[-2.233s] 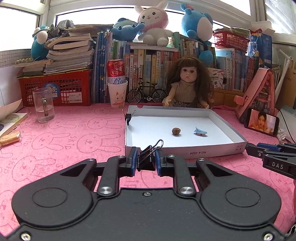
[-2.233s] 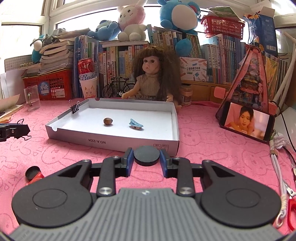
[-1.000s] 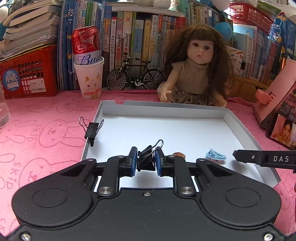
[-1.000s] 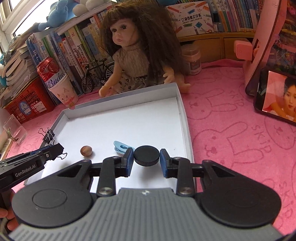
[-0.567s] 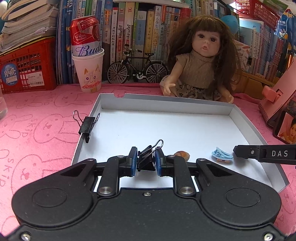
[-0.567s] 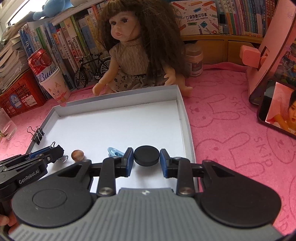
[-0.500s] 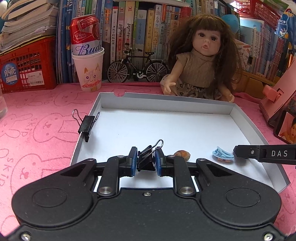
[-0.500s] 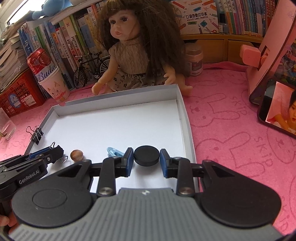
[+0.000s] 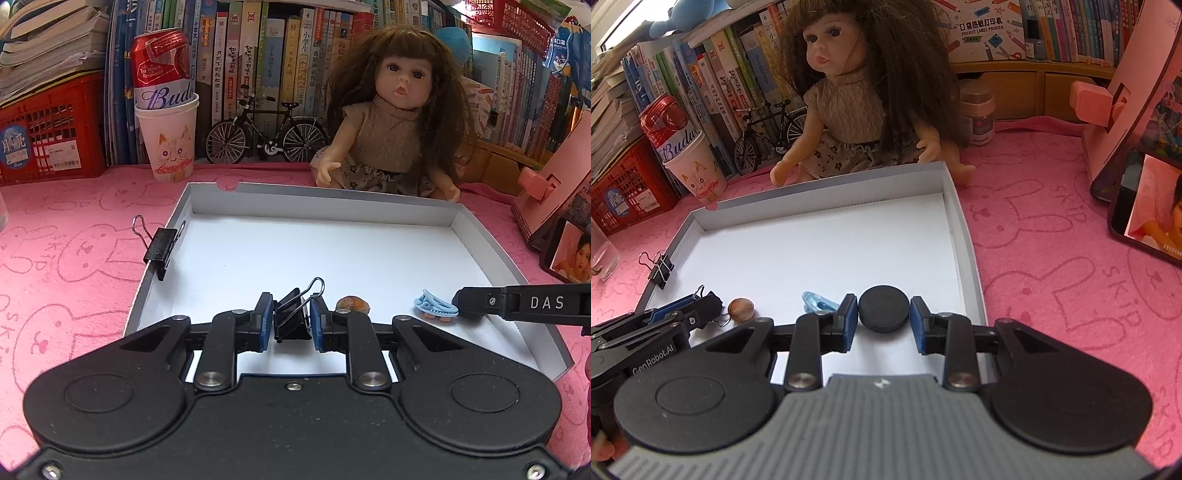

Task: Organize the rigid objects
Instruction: 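Carry the binder clip and black puck in both tools into the white tray, then open both tools to release the binder clip and puck in the tray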

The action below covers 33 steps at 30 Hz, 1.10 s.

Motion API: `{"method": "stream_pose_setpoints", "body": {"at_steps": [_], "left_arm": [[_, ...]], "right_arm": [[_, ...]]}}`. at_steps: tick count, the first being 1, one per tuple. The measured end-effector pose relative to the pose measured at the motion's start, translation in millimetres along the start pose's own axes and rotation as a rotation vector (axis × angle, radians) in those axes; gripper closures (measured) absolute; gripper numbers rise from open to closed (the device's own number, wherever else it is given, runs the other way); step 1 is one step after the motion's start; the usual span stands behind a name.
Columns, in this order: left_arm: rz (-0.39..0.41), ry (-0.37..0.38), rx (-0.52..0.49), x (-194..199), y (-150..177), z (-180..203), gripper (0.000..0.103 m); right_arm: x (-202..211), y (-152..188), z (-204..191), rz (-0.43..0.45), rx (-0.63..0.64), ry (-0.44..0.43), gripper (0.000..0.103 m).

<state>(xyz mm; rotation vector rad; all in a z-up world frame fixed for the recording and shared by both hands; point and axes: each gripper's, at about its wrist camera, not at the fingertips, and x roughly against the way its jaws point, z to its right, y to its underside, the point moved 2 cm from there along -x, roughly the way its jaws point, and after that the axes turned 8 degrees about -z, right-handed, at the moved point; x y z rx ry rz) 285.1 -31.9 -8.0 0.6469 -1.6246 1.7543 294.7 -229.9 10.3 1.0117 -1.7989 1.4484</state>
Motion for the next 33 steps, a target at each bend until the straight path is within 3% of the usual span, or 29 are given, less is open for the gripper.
{"method": "stream_pose_setpoints", "body": {"at_steps": [2,4,5,10,17,19,24,33], "left_arm": [[0.006,0.003,-0.006,3,0,1,0.08],[0.014,0.008,-0.013,7,0,2,0.066],[0.021,0.008,-0.016,9,0,3,0.064],[0.051,0.002,-0.035,24,-1,3,0.051],[0.087,0.014,-0.051,47,3,3,0.034],[0.101,0.02,-0.053,54,6,4,0.025],[0.119,0.035,-0.061,67,16,7,0.021],[0.123,0.062,-0.094,88,39,14,0.019]], "right_arm": [[2,0,0,0.007,-0.004,-0.009,0.063],[5,0,1,0.012,-0.008,-0.014,0.055],[6,1,1,0.015,-0.009,-0.016,0.049],[16,2,3,0.036,-0.013,-0.03,0.047],[39,9,0,0.092,0.014,-0.045,0.035],[45,12,-2,0.104,0.024,-0.051,0.031],[54,22,-3,0.133,0.044,-0.046,0.023],[71,43,-3,0.161,0.074,-0.076,0.017]]}}
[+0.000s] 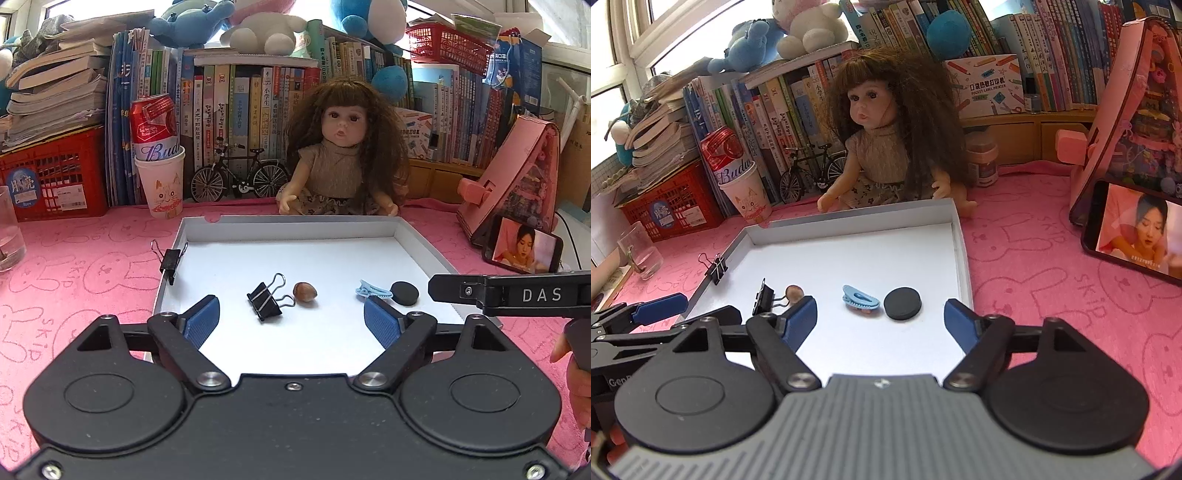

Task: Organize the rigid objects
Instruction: 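Lift both open tools away from the tray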

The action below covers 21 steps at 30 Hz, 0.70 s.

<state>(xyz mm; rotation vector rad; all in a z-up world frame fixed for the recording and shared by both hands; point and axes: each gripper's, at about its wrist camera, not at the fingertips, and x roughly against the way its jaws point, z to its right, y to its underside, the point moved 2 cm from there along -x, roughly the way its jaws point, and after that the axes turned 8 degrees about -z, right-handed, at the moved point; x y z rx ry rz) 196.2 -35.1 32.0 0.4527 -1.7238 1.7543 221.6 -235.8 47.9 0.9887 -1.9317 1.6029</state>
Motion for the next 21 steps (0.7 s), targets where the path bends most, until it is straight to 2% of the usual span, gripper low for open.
{"method": "stream_pose_setpoints", "body": {"at_steps": [9,21], "left_arm": [[-0.004,0.041,-0.004,21,20,4,0.018],[0.01,0.042,0.006,45,44,-3,0.018]], "right_arm": [[16,20,-11,0.037,0.054,-0.012,0.015],[30,44,-18,0.054,0.083,-0.022,0.013]]}}
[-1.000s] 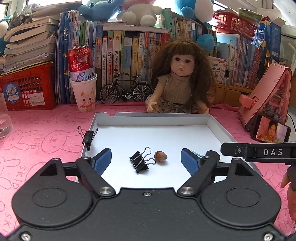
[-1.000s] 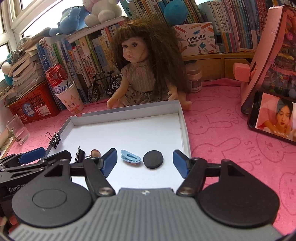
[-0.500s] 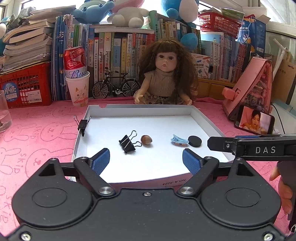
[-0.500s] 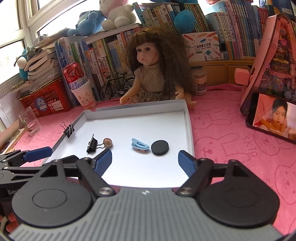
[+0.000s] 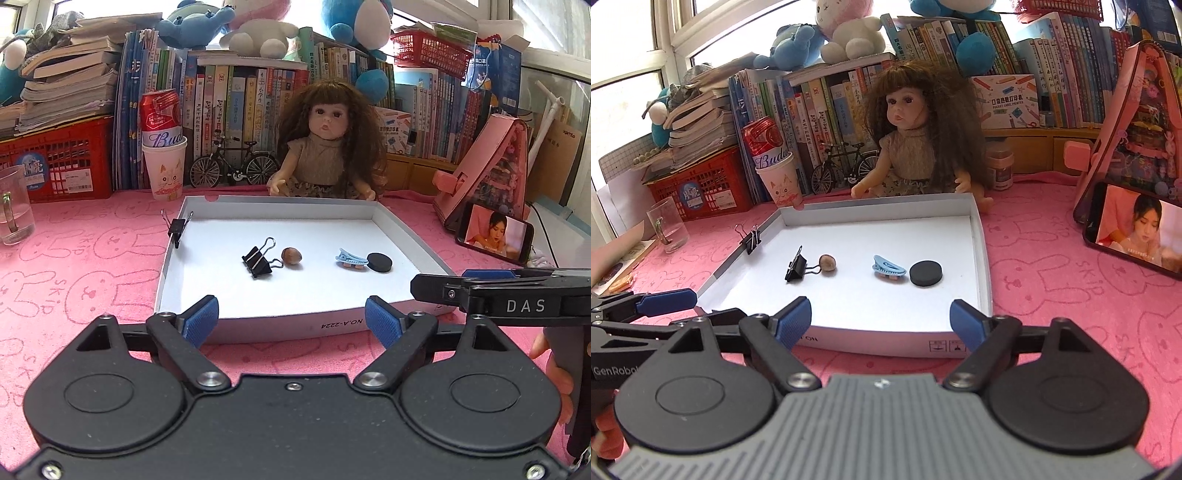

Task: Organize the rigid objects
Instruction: 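Lift both open tools away from the tray, then move the left tool to the black round lid while the right tool approaches the light-blue hair clip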

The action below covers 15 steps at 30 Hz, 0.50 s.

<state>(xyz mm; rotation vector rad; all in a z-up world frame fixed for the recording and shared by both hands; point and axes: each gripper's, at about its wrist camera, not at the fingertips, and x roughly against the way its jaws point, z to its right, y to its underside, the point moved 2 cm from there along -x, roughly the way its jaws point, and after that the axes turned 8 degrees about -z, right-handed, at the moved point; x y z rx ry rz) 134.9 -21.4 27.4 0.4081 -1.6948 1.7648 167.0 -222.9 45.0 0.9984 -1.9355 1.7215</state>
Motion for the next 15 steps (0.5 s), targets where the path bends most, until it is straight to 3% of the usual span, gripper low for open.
{"method": "stream_pose_setpoints", "body": {"at_steps": [15], "left_arm": [[0.001,0.012,-0.035,17,28,9,0.017]], "right_arm": [[12,22,-13,0.039,0.06,0.026,0.011]]}}
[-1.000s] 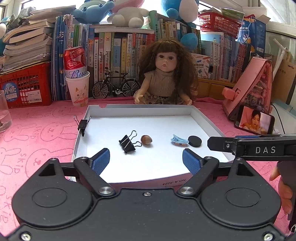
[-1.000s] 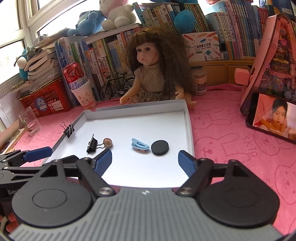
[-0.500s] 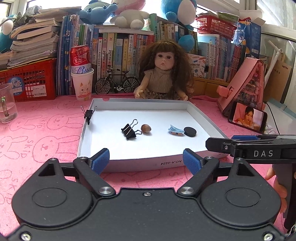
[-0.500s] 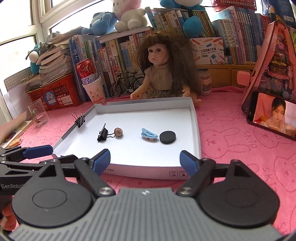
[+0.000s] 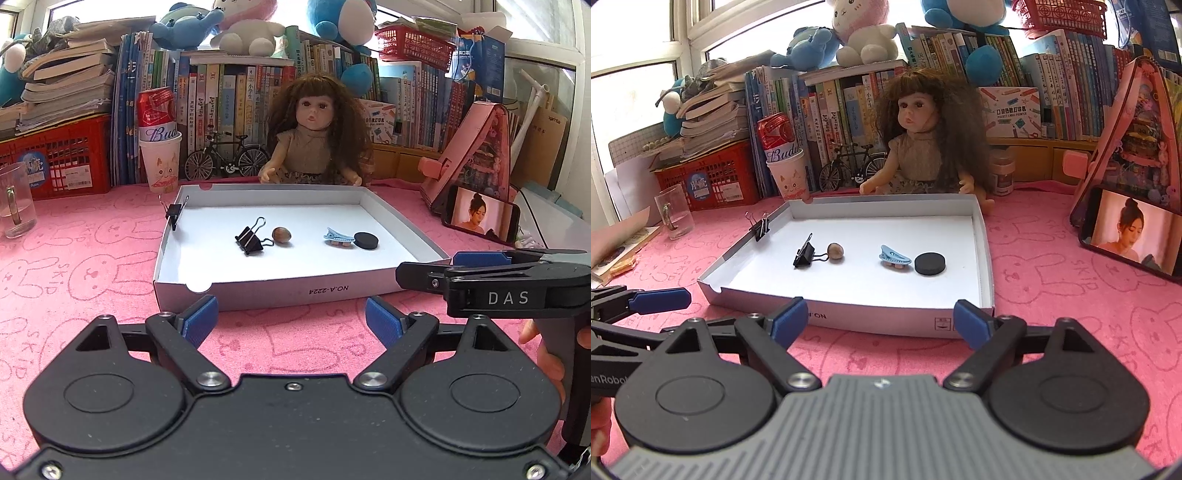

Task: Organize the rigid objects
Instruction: 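Move the left tool to the black round lid while the right tool approaches the light-blue hair clip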

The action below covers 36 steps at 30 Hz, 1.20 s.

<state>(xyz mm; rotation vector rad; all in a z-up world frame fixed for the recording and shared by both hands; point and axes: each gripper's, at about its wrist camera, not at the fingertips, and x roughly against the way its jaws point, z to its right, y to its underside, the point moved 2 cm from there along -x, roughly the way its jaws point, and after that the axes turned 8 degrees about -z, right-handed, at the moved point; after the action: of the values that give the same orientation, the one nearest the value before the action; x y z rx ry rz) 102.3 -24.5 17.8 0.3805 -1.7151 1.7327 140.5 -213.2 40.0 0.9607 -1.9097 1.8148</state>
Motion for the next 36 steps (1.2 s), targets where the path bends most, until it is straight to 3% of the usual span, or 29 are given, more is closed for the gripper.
{"method": "stream_pose_setpoints", "body": {"at_steps": [27,31,36], "left_arm": [[-0.025,-0.057,-0.018,33,48,-18,0.017],[-0.039,-0.055,-0.027,40,56,-20,0.022],[-0.059,-0.05,-0.039,48,61,-22,0.035]], "right_arm": [[25,52,-14,0.021,0.107,0.059,0.011],[32,62,-8,0.023,0.094,0.068,0.012],[42,72,-3,0.028,0.09,0.077,0.022]]}}
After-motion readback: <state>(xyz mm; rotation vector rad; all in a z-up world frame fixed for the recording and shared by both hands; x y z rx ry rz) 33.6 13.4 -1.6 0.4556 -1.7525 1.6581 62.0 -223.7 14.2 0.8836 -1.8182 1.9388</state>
